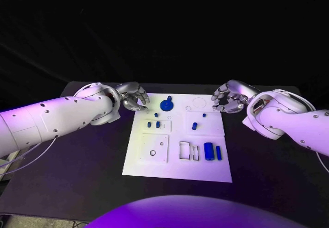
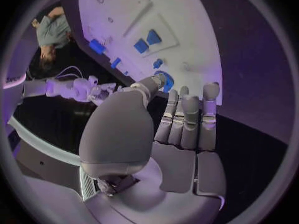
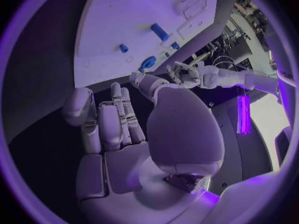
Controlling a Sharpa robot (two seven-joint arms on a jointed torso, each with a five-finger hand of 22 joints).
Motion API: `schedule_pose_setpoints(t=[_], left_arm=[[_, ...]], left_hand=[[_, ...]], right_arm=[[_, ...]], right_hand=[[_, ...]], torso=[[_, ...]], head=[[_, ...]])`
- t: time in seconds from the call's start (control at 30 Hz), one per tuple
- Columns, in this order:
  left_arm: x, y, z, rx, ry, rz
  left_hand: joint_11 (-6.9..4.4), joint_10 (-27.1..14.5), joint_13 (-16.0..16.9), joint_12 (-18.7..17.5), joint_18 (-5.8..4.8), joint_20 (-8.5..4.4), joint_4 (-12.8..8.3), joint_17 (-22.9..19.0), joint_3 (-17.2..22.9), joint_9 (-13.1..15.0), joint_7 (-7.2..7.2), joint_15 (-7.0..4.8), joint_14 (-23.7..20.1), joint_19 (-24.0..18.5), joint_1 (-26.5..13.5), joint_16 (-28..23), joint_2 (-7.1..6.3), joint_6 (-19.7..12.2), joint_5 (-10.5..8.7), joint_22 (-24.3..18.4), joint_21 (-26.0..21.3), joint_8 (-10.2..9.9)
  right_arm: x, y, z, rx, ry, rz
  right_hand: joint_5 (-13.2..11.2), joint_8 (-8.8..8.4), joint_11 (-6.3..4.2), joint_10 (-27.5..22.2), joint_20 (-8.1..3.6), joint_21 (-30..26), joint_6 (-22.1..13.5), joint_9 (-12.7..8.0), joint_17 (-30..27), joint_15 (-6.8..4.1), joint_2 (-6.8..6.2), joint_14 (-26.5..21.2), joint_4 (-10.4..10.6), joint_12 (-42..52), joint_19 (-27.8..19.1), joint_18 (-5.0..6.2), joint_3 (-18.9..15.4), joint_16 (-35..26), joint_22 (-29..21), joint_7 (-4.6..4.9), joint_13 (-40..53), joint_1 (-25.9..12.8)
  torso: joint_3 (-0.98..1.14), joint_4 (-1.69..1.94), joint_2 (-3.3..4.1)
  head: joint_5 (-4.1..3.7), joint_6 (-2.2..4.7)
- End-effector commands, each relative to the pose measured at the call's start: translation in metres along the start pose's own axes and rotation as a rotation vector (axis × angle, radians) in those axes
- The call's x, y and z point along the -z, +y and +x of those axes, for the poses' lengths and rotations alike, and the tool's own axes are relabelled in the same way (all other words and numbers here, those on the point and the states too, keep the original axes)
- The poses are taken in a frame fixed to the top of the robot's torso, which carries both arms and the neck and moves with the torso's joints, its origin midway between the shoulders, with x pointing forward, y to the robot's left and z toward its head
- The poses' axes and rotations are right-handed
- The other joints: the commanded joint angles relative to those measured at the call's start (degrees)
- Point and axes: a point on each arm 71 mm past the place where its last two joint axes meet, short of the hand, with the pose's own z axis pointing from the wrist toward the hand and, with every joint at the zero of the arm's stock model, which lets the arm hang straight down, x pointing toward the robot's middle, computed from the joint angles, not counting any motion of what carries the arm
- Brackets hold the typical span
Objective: Assemble the parts on the task board
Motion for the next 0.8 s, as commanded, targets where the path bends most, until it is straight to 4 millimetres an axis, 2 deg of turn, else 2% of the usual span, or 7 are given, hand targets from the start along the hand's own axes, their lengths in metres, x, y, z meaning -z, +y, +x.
schedule_pose_setpoints(t=[0.03,0.07,0.17,0.3,0.53,0.67,0.8], left_arm=[[0.007,0.000,-0.008,0.436,-0.100,0.009],[0.009,0.001,-0.009,0.515,-0.113,0.007],[0.017,0.003,-0.011,0.717,-0.150,0.017],[0.025,0.004,-0.011,0.936,-0.178,0.070],[0.030,0.002,-0.012,1.049,-0.191,0.131],[0.032,0.000,-0.011,1.080,-0.191,0.150],[0.033,-0.002,-0.011,1.095,-0.190,0.158]], left_hand=[[-0.71,1.94,0.21,1.18,0.66,-0.62,0.31,-1.99,0.85,-0.06,0.33,-0.73,-0.16,-0.35,-0.95,-1.06,-0.23,0.61,-0.76,1.58,-1.63,0.59],[-0.48,1.08,-0.01,0.91,1.22,-0.64,0.48,-6.13,1.05,-0.17,0.45,-0.53,-2.77,-2.83,-1.38,-3.64,-0.67,0.34,-0.80,0.24,-6.02,0.61],[0.38,-1.56,-0.40,0.74,1.34,0.02,1.11,-9.07,0.87,-0.36,1.30,0.31,-7.21,-6.27,-2.48,-8.44,-0.79,-0.39,-0.64,-2.31,-11.68,0.85],[1.19,-4.35,-0.33,2.03,1.31,1.09,1.41,-11.69,-0.65,-0.65,1.65,1.35,-11.55,-9.41,-3.29,-12.38,-0.21,-1.47,1.05,-5.72,-16.98,1.31],[0.78,-2.90,0.18,4.36,1.59,1.22,1.50,-12.80,-1.31,-0.72,1.77,1.15,-11.82,-9.69,-3.68,-13.53,0.68,-1.21,1.28,-7.86,-18.84,2.06],[0.63,-2.42,0.26,4.86,1.61,1.12,1.58,-12.97,-1.47,-0.73,1.67,1.03,-11.64,-9.47,-3.82,-13.63,0.81,-1.11,0.78,-8.26,-19.06,2.26],[0.57,-2.29,0.29,5.02,1.61,1.08,1.59,-13.02,-1.48,-0.73,1.62,0.99,-11.58,-9.39,-3.81,-13.66,0.93,-1.06,0.59,-8.40,-19.13,2.34]], right_arm=[[-0.002,0.006,0.009,0.181,0.049,-0.055],[-0.003,0.007,0.011,0.203,0.056,-0.060],[-0.005,0.010,0.016,0.256,0.074,-0.071],[-0.010,0.013,0.025,0.312,0.093,-0.079],[-0.017,0.017,0.033,0.356,0.096,-0.086],[-0.019,0.019,0.037,0.367,0.109,-0.088],[-0.021,0.021,0.042,0.371,0.123,-0.092]], right_hand=[[-0.51,-0.48,0.22,0.15,0.10,0.69,0.41,-0.23,0.00,0.24,-0.25,0.34,-0.20,-1.32,0.28,-0.47,0.48,0.31,5.50,0.08,-0.76,0.42],[-0.61,-0.59,0.30,0.01,0.15,0.80,0.42,-0.33,-0.03,0.32,-0.31,0.33,-0.34,-1.88,0.27,-0.49,0.48,0.36,5.64,0.15,-1.07,0.37],[-0.87,-0.86,0.45,-0.23,0.26,0.92,0.32,-0.56,-0.20,0.44,-0.39,0.23,-0.60,-2.81,0.21,-0.50,0.29,0.35,5.85,0.24,-1.59,0.27],[-1.09,-1.04,0.52,-0.42,0.34,0.90,0.29,-0.73,-0.33,0.52,-0.31,0.13,-0.82,-3.46,0.12,-0.49,0.14,0.34,5.97,0.28,-1.95,0.32],[-1.06,-1.06,0.53,0.18,0.40,2.82,0.76,-0.92,0.98,0.54,0.22,0.59,-1.20,-4.00,0.81,-0.80,0.63,1.49,6.74,0.30,-2.36,0.74],[-1.18,-1.07,0.54,0.38,0.42,3.20,0.90,-0.98,1.17,0.56,0.18,0.68,-1.23,-4.16,0.94,-0.86,0.65,1.72,6.93,0.29,-2.48,0.62],[-1.26,-1.04,0.51,0.61,0.43,3.86,1.10,-1.02,1.54,0.55,0.30,0.83,-1.26,-4.31,1.19,-0.96,0.76,2.08,7.19,0.24,-2.60,0.58]], torso=[[0.03,-0.12,0.05],[0.00,0.01,0.07],[-0.07,0.32,0.09],[-0.02,0.10,0.03],[0.00,0.13,0.11],[-0.11,0.21,0.12],[0.01,0.05,0.14]], head=[[-0.45,0.00],[-0.84,0.00],[-1.36,0.00],[-1.57,0.10],[-1.98,0.32],[-2.12,0.49],[-2.05,0.59]])
